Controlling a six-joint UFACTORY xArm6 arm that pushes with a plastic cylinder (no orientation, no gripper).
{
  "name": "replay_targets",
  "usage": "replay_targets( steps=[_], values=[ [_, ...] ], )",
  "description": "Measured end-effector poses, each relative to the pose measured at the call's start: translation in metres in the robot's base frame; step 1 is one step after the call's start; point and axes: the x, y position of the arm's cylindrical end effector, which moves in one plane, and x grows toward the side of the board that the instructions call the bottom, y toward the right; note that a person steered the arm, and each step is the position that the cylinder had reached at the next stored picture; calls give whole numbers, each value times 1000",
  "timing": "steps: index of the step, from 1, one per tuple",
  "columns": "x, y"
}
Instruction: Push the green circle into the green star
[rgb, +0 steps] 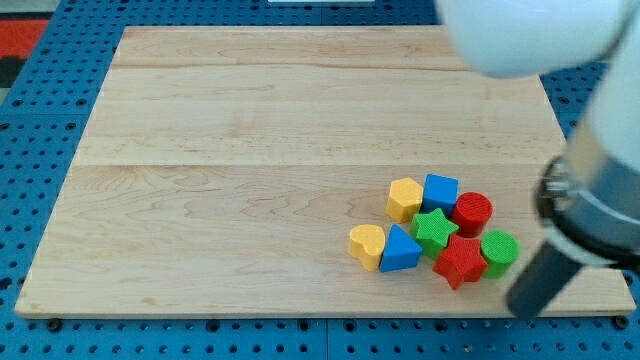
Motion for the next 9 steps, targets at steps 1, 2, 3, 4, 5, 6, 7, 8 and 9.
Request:
replay_targets(
  steps=[1,2,3,4,5,6,7,8,9],
  values=[
    [0,23],
    [-13,35],
    [-30,29],
    [-47,12],
    [-60,-62],
    [-62,-100],
    [-75,-100],
    [-100,-110],
    [-124,-158]
  ],
)
